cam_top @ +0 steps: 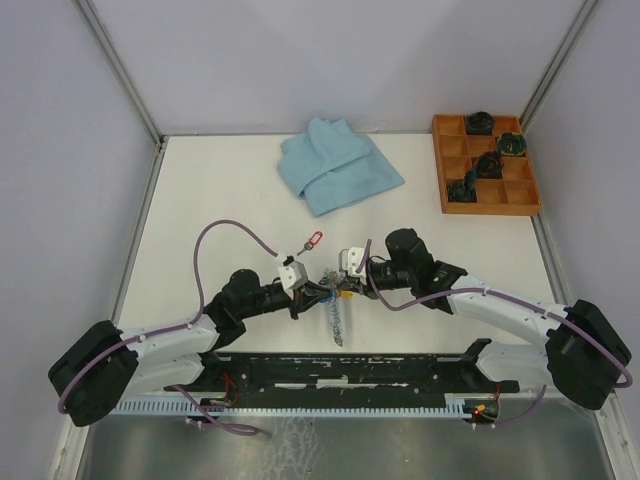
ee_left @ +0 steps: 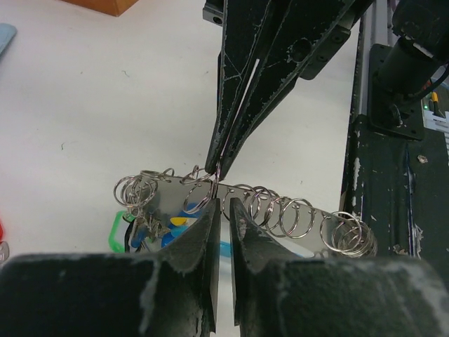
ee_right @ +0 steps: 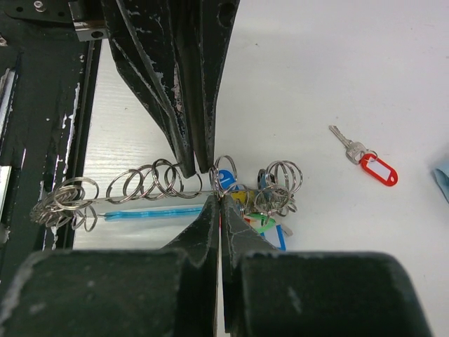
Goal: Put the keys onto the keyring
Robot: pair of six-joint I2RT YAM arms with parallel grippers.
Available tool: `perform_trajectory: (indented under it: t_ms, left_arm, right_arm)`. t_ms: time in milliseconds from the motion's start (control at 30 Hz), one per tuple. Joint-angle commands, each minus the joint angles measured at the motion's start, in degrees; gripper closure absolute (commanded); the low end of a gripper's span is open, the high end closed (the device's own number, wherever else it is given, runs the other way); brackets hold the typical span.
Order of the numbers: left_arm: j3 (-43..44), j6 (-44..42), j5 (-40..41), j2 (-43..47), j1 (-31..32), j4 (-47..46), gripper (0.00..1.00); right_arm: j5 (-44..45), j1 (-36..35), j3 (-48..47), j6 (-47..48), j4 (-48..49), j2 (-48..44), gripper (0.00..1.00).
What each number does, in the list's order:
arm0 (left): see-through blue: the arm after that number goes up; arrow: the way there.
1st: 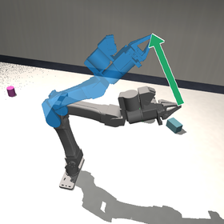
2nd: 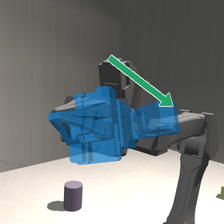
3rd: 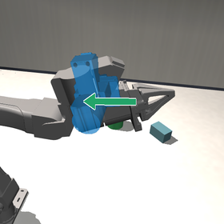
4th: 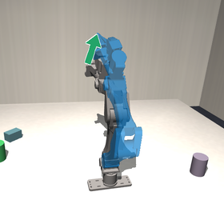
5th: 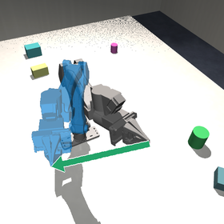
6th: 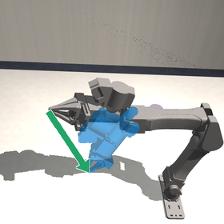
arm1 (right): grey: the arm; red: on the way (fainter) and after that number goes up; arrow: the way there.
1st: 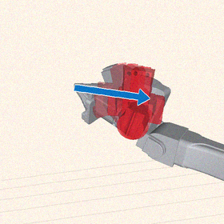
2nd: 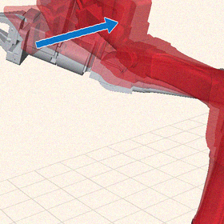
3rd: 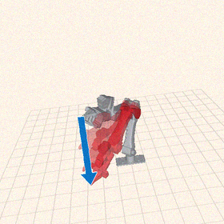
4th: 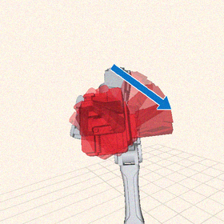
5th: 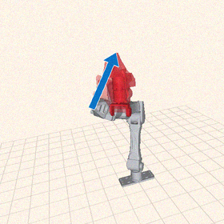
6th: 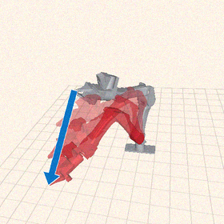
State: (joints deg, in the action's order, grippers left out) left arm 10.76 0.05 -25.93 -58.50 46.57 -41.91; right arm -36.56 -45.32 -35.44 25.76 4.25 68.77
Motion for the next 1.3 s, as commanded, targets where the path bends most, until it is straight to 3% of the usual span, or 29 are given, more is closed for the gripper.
perform_trajectory:
  t_ms: [0, 700, 1000, 1267]
  left_arm:
    - [2.88, 2.01, -0.87, -1.91, -0.04, -3.26, 0.85]
    - [2.36, 3.07, -0.50, -2.29, -0.13, -8.00, 0.89]
    - [2.35, 0.91, -4.10, -1.97, -0.29, -8.36, 0.89]
    - [1.66, -2.62, -2.18, 1.15, -0.58, -7.05, 0.92]
  right_arm:
    - [-1.03, -0.11, -1.30, -0.63, 4.63, -1.10, 0.99]
    - [-5.08, -1.06, -2.17, 0.84, 2.70, 0.52, 0.99]
    - [-6.07, -1.65, -4.09, 4.07, -1.39, 1.77, 0.99]
    - [-5.31, -2.11, -6.40, 6.89, -4.71, 2.86, 0.99]
